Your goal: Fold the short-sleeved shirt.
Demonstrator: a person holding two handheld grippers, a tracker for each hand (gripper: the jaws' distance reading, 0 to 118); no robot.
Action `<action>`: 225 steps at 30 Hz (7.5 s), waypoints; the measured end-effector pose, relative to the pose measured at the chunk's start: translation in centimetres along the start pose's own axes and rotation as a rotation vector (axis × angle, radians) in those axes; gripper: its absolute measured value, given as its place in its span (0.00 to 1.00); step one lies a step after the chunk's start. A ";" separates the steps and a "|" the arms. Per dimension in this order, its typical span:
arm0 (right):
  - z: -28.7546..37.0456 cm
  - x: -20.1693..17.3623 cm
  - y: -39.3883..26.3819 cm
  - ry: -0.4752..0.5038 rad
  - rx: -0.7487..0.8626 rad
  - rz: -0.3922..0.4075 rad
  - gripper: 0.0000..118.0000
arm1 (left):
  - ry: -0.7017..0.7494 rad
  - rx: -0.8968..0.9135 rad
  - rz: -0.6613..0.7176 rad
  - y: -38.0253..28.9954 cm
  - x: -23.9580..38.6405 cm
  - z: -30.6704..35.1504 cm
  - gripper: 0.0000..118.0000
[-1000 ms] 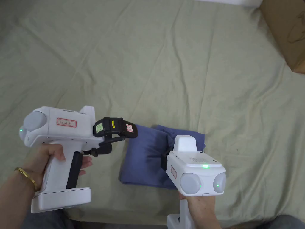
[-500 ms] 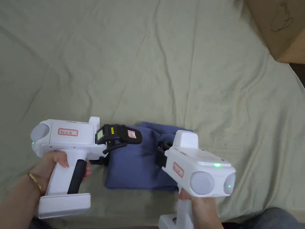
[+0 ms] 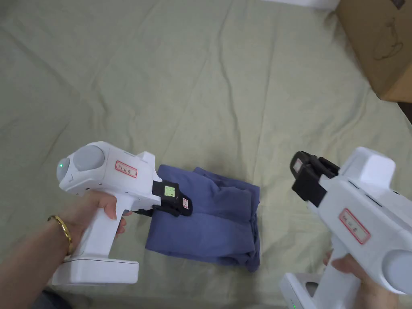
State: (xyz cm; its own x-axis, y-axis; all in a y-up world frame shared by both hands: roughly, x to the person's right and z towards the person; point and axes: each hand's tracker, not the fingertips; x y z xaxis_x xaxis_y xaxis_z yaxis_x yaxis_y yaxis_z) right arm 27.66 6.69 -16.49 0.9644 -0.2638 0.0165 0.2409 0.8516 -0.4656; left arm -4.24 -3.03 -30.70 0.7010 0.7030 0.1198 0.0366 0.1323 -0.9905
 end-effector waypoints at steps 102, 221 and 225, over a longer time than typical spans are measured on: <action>6.5 2.1 2.6 -0.078 0.223 0.177 1.00 | 0.685 1.126 -0.511 -11.0 10.8 7.5 1.00; 3.2 -1.3 -0.7 -0.136 -0.514 0.064 0.98 | 0.703 0.745 -0.364 -11.4 7.8 3.1 1.00; 2.0 -1.4 -2.0 -0.128 -0.551 0.122 0.98 | 0.715 0.697 -0.358 -11.5 7.1 2.0 1.00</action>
State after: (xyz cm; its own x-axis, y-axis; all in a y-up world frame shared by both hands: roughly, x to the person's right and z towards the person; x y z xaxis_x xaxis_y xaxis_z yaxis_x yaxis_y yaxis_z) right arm 26.03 6.24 -13.85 0.9955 -0.0919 0.0248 0.0677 0.5014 -0.8626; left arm -1.09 1.87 -18.33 0.9944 -0.0006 0.1054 0.0662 0.7810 -0.6210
